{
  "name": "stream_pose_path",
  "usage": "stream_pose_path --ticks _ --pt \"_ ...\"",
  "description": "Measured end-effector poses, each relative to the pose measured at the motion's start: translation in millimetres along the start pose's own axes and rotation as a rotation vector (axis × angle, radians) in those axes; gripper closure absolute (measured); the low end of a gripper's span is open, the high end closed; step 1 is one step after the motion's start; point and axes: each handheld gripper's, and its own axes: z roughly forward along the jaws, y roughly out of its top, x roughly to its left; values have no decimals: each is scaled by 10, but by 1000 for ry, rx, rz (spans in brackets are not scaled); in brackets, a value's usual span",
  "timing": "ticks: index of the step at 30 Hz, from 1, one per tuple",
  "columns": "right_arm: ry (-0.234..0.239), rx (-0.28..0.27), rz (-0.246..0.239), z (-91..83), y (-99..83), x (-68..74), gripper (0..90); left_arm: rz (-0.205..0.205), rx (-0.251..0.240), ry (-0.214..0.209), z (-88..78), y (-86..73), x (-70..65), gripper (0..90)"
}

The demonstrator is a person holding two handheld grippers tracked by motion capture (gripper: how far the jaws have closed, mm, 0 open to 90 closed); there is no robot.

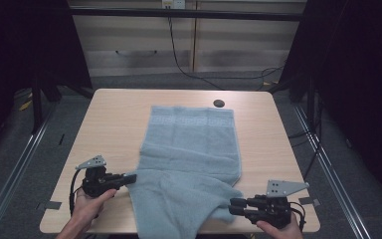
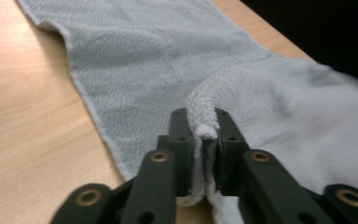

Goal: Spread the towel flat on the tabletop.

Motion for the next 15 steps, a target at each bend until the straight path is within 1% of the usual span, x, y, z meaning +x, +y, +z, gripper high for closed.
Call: stream_pose_path --ticks 1,2,3,4,5,6,7,9,10,11,12,13,14,15 --pt "-3 -10 -3 17 13 -34 703 11 -4 -3 -4 29 -11 753" --pt "-10 -23 3 47 39 -83 692 23 -5 -1 -7 49 -18 738" --pt "-17 -18 6 72 58 -114 692 37 -17 11 -8 86 -39 727" --pt "-52 -3 -4 135 94 -177 686 37 -21 16 -8 98 -40 701" --pt "-63 0 -2 162 105 -202 665 33 -24 12 8 123 -50 689" --pt "-72 8 6 235 131 -272 644 46 -14 19 38 140 -59 681" --pt "-89 18 4 301 152 -324 626 50 -5 22 71 148 -66 668" --pt "-123 48 0 438 185 -419 590 56 36 23 211 151 -57 640" --pt "-139 75 -5 522 197 -476 588 63 55 37 294 140 -46 626" --pt "-165 104 -9 606 202 -536 576 68 90 44 408 115 -9 626" --pt "-183 139 -1 723 197 -631 571 68 115 48 473 92 18 626" --pt "-201 163 -4 792 186 -676 572 75 131 58 507 71 29 629" --pt "-208 175 -1 834 176 -704 574 86 158 58 540 39 34 658" --pt "-204 190 9 875 158 -729 575 100 180 62 552 13 32 693"
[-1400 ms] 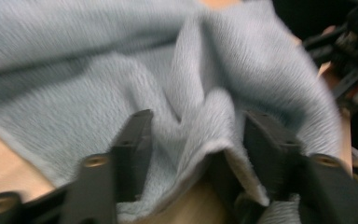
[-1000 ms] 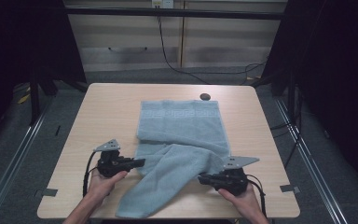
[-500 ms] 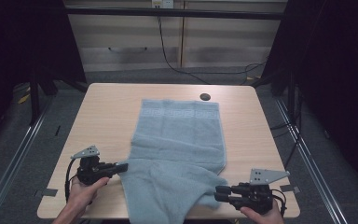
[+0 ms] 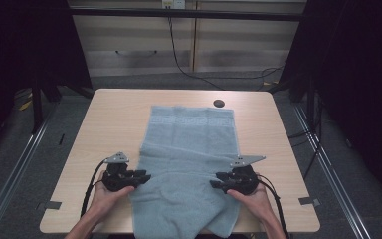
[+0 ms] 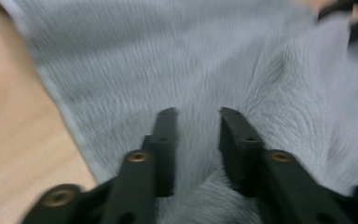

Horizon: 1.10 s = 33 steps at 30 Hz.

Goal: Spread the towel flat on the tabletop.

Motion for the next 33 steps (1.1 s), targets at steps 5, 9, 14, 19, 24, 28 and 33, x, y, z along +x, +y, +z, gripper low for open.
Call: stream_pose_path --ticks 5,9,14,19,24,28,33 --pt "5 51 -4 54 -89 69 592 45 35 -7 -88 -148 -107 763" --pt "55 58 -17 15 -267 254 587 52 48 -37 -201 -288 -228 763" --pt "92 90 -31 -147 -439 483 582 69 75 -86 -358 -489 -425 762" --pt "143 157 -59 -314 -582 712 565 95 117 -146 -468 -632 -632 740" --pt "189 71 -39 -416 -480 725 558 81 37 -164 -534 -514 -538 676" --pt "149 -47 -13 -343 -208 494 598 47 -13 -89 -405 -191 -278 666" --pt "131 -108 -17 -257 97 328 595 -4 -61 -47 -198 78 -20 659"
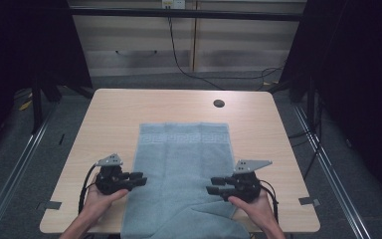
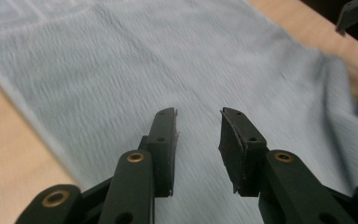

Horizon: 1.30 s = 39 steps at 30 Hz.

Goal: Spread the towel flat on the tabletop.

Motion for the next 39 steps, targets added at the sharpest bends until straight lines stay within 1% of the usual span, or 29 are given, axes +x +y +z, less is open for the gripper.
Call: stream_pose_path --ticks 1,2,4,5,7,8,9,10,11,12,14,15,16,18,20,21,23,24,26,27,28,30,31,33,34,36,37,38,39 --pt "-22 4 -6 42 30 -63 596 0 2 11 57 44 52 658" --pt "-50 31 -6 112 53 -170 588 -15 0 26 97 70 97 656" --pt "-80 53 19 209 54 -351 578 -26 -21 36 149 83 161 654" --pt "-100 62 31 256 44 -451 572 -19 -14 58 182 85 200 650" --pt "-154 70 61 323 10 -614 561 -30 11 87 258 79 278 644" --pt "-190 79 75 353 -16 -693 553 -24 20 111 286 75 308 644" --pt "-222 92 76 378 -39 -742 554 -28 23 117 304 72 331 645" --pt "-234 105 78 400 -56 -772 568 -38 18 114 313 64 354 648" --pt "-225 86 92 401 -81 -796 562 -35 18 116 312 63 351 657" --pt "-224 88 94 395 -84 -785 563 -23 24 120 310 57 332 657" --pt "-239 113 59 387 -90 -719 563 26 45 116 296 30 261 657" --pt "-235 134 45 368 -104 -667 563 36 49 109 276 3 223 657" --pt "-230 139 38 345 -137 -609 564 41 56 101 255 -17 203 658" --pt "-218 126 24 308 -207 -526 565 48 61 93 200 -82 142 662" --pt "-186 124 32 237 -289 -434 567 63 75 75 133 -153 62 664" --pt "-179 128 27 205 -321 -391 570 63 79 74 97 -192 22 664" --pt "-169 149 22 143 -368 -305 574 57 93 41 23 -275 -62 664" --pt "-157 154 27 110 -406 -242 573 54 94 38 1 -306 -96 664" --pt "-148 151 11 68 -472 -147 572 69 94 20 -51 -392 -187 664" --pt "-146 153 15 51 -493 -108 572 65 93 10 -81 -435 -231 663" --pt "-140 153 20 28 -525 -53 571 61 93 0 -96 -456 -249 663" --pt "-131 153 11 3 -573 25 569 54 99 -11 -136 -501 -291 664" --pt "-122 164 12 -8 -582 60 569 56 103 -16 -149 -515 -306 663" --pt "-109 179 20 -13 -587 116 557 58 109 -21 -167 -532 -334 663" --pt "-96 190 17 -7 -586 152 555 64 114 -23 -178 -540 -341 663" --pt "-90 204 7 3 -559 184 546 62 119 -26 -193 -548 -346 662" --pt "-73 175 14 -4 -532 162 546 55 118 -34 -188 -545 -344 661" --pt "-73 127 29 -21 -482 104 546 56 120 -37 -187 -537 -329 659" --pt "-86 107 30 -31 -442 56 546 53 117 -31 -188 -527 -321 652"
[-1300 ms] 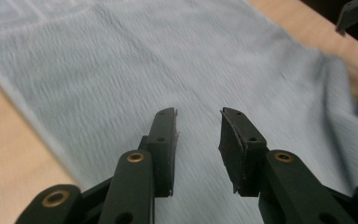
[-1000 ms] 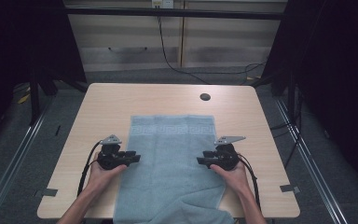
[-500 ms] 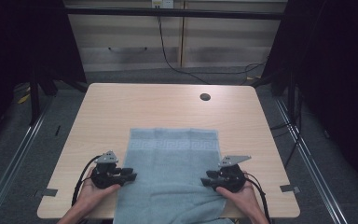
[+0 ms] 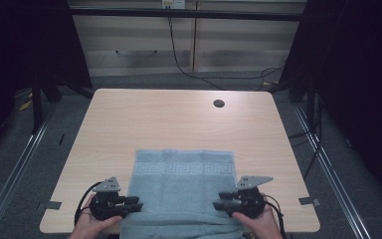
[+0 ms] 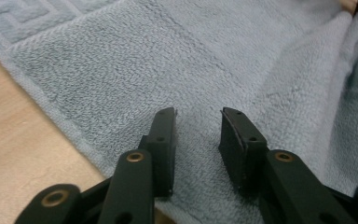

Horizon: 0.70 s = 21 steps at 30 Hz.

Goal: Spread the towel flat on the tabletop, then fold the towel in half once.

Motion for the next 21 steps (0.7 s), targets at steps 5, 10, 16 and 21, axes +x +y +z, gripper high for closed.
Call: stream_pose_path --ticks 5,10,16,21 --pt "-121 -64 31 7 295 -456 540 -17 -75 -21 -38 175 129 616" --pt "-196 -46 64 88 439 -783 541 -47 -112 28 -20 350 305 615" --pt "-293 -31 91 179 515 -1075 545 -38 -59 94 127 353 416 618" --pt "-326 2 103 224 516 -1202 545 -41 -58 102 149 312 418 618"
